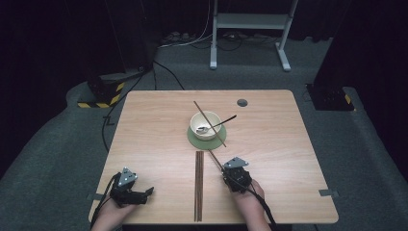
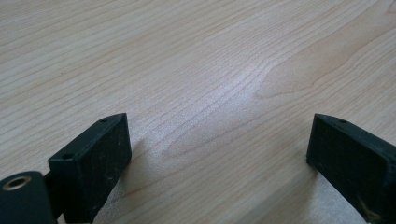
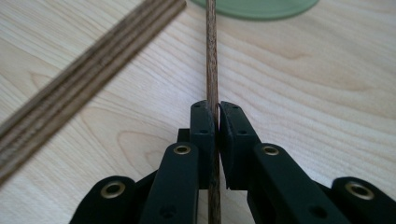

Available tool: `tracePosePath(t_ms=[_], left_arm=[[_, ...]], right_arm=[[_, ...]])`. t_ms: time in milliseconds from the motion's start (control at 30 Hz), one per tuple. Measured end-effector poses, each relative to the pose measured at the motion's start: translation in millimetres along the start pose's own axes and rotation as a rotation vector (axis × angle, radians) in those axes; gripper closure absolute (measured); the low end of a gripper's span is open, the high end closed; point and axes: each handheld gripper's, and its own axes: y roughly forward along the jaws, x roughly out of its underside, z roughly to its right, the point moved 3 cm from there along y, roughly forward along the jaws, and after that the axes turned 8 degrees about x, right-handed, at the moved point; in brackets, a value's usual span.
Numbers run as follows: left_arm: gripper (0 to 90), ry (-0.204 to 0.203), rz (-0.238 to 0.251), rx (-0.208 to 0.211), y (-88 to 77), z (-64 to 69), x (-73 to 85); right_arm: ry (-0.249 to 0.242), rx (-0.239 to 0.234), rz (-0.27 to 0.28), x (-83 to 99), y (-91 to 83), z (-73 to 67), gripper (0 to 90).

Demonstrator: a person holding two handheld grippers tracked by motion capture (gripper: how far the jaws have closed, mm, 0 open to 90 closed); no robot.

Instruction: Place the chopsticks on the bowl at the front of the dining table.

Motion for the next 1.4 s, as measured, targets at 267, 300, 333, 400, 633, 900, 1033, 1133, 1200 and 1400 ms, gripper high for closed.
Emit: tracePosePath(t_ms=[267,300,333,400,633,900,1033,1133,1200,1400], left_arm=[[6.8,0.0,0.0,0.001,-0.1,-0.1,0.0],[6.8,0.0,0.0,0.003,-0.1,-0.1,0.0],[6.8,0.0,0.0,0.003,-0.1,-0.1,0.0],[6.8,0.001,0.0,0.003,-0.1,-0.2,0.0],[7.0,0.002,0.0,0.007,-0.1,-0.3,0.0],[7.2,0.002,0.001,0.008,-0.2,-0.2,0.0],[7.3,0.003,0.001,0.009,-0.2,-0.2,0.1],[7.7,0.0,0.002,0.005,-0.5,0.3,0.4],[7.9,0.0,0.002,0.006,-0.6,0.2,0.4],[8.0,0.001,0.003,0.011,-0.5,0.1,0.4]], right_arm=[[-0.025,0.005,0.07,-19.7,-16.8,-5.8,84.5],[-0.026,0.011,0.083,-23.5,-18.7,-5.6,84.5],[-0.026,0.011,0.083,-23.5,-18.7,-5.6,84.5],[-0.025,0.014,0.107,-36.6,-23.3,-5.4,84.4],[-0.031,-0.012,0.132,-65.2,-20.9,-6.3,84.5],[-0.033,-0.012,0.115,-95.1,-3.2,-2.6,84.4],[-0.018,0.006,0.1,-106.9,8.4,1.7,84.5],[0.006,0.013,0.092,-113.8,18.5,8.0,84.5],[0.014,0.008,0.076,-116.5,22.3,11.4,84.6],[0.033,0.004,0.066,-126.5,35.7,19.6,84.6]])
